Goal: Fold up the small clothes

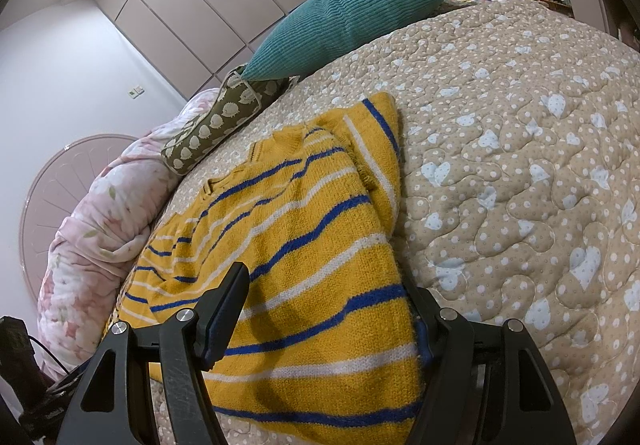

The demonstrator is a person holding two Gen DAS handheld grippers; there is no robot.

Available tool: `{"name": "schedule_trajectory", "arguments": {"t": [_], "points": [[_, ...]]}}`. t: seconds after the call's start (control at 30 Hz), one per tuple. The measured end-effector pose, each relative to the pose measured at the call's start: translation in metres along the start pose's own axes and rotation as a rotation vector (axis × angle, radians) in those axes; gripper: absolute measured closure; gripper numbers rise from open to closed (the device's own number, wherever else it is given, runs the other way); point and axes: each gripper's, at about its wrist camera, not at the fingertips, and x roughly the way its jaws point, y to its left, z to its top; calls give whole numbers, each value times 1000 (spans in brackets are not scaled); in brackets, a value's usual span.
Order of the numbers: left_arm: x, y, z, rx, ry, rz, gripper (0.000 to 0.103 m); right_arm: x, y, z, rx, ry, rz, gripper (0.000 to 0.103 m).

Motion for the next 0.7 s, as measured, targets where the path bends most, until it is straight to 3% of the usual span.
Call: {"name": "schedule_trajectory", "arguments": {"t": [0.7], "points": [[8, 3, -4, 4, 19, 20, 8, 0, 0, 0, 1, 0, 0, 30]]}}
